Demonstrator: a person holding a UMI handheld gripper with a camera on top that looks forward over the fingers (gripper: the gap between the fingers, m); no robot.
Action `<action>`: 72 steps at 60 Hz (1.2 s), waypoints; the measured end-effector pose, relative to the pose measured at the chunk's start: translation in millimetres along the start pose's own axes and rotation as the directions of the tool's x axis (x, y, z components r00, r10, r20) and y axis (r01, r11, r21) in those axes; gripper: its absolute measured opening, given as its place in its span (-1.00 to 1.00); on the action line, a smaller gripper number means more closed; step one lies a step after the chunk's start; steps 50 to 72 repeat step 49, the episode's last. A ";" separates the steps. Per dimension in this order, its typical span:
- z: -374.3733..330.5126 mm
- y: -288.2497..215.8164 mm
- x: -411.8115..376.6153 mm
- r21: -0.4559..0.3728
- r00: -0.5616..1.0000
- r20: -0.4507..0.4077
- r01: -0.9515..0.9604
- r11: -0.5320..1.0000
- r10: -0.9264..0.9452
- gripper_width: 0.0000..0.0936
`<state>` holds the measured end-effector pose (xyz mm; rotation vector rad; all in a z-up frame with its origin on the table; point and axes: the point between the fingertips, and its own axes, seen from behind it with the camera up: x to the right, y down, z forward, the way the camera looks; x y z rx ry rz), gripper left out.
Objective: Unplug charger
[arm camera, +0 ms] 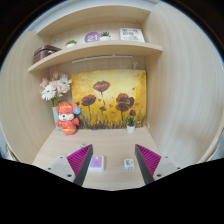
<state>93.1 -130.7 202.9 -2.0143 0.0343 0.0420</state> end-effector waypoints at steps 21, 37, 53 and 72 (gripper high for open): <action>-107.5 36.1 -79.9 -0.010 0.995 0.080 0.053 0.999 -0.052 0.85; -136.6 63.2 -89.7 -0.057 0.993 0.099 0.068 0.996 -0.062 0.85; -143.7 69.9 -86.0 -0.068 0.994 0.097 0.060 0.996 -0.054 0.84; -143.7 69.9 -86.0 -0.068 0.994 0.097 0.060 0.996 -0.054 0.84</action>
